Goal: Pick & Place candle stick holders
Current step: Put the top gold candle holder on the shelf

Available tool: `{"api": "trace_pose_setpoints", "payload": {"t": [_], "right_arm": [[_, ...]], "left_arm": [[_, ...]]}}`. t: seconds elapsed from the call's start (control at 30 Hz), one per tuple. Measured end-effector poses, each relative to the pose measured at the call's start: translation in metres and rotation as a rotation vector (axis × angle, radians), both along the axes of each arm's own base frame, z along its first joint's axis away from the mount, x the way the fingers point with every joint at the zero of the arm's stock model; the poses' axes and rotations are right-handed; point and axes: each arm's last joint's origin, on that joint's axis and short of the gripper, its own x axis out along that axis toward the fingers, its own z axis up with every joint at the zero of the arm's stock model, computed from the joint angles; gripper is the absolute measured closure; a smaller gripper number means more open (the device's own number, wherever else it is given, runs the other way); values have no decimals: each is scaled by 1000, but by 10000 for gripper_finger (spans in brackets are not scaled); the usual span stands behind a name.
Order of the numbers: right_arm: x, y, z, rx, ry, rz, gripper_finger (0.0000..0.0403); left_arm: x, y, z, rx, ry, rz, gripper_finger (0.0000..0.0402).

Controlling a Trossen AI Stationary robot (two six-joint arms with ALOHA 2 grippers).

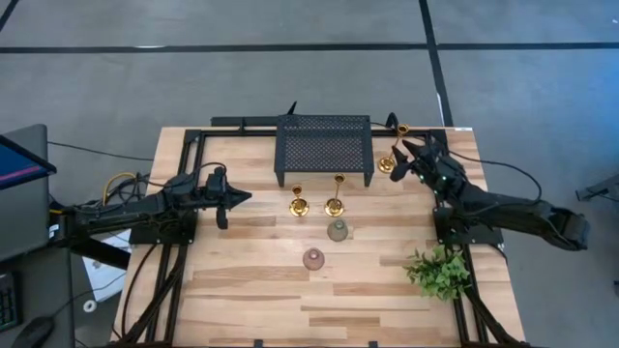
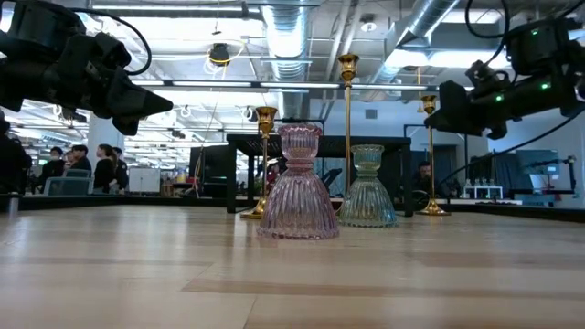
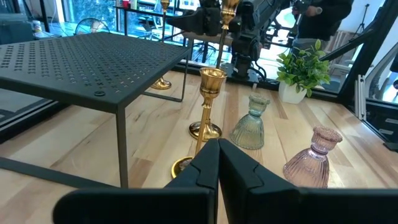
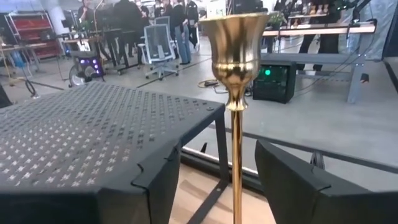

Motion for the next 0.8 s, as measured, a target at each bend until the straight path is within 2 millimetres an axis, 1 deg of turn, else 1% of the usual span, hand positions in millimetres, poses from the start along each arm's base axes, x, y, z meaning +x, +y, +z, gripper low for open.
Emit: {"api": "trace_pose_setpoints", "payload": {"t": [0.23, 0.53, 0.63, 0.8], "right_arm": [[3, -11, -8, 15, 21, -49, 221], [7, -21, -12, 8, 10, -82, 238], [8, -24, -12, 17, 22, -90, 258], [14, -29, -9, 18, 27, -94, 318]], "left_arm": [[0, 0, 0, 0, 0, 0, 396], [0, 0, 0, 0, 1, 0, 396], [0, 0, 0, 0, 1, 0, 396], [0, 0, 0, 0, 0, 0, 396]]}}
